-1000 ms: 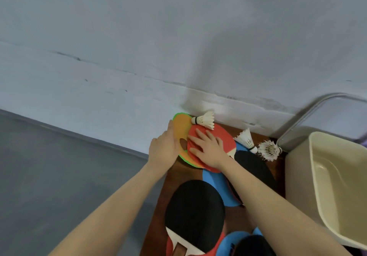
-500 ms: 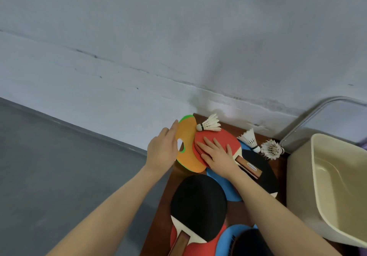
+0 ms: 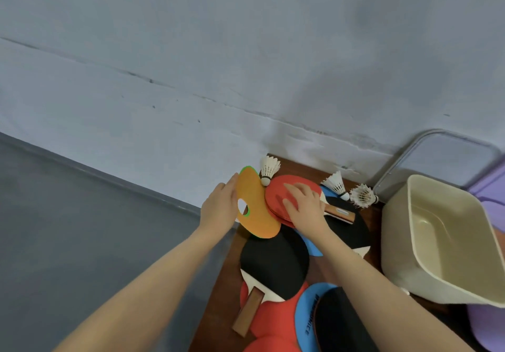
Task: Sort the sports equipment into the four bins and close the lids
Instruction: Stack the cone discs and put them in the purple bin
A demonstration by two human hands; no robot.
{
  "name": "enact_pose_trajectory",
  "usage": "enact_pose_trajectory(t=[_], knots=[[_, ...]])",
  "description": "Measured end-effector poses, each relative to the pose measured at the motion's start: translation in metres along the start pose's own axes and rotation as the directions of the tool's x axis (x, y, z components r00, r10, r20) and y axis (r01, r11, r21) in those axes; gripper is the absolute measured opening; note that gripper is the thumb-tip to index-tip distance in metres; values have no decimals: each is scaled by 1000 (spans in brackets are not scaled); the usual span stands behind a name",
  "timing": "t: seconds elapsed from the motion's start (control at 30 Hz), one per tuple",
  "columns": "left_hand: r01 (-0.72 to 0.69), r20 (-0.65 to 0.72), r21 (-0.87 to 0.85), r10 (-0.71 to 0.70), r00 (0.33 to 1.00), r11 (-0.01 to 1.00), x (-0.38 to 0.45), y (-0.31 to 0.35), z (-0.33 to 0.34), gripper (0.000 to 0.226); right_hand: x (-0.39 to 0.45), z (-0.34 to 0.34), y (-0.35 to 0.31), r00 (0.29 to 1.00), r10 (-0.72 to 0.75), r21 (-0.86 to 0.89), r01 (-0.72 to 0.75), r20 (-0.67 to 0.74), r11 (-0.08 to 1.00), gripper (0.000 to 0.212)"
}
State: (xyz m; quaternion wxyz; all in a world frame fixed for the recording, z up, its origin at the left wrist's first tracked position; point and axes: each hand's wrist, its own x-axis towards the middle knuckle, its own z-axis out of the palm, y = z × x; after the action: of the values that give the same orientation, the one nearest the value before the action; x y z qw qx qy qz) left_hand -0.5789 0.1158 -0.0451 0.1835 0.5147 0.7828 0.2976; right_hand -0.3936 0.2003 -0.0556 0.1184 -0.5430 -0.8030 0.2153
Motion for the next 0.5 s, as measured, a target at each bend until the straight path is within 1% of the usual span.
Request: enact_pose_trajectory(t=[0.23,0.37,0.5], knots=[[58,-33,23,-58,998,998,40,-12,0,43,56,-1,-20,999,-30,39,28,41,999,52],[54,-28,11,-54,998,998,61,-18,3,41,93,10,-20,995,-43,-59,48,86,997,56],[41,-18,44,-40,999,998,77,-21,4,40,119,24,-9,982,-75,-142,100,173,985,60]])
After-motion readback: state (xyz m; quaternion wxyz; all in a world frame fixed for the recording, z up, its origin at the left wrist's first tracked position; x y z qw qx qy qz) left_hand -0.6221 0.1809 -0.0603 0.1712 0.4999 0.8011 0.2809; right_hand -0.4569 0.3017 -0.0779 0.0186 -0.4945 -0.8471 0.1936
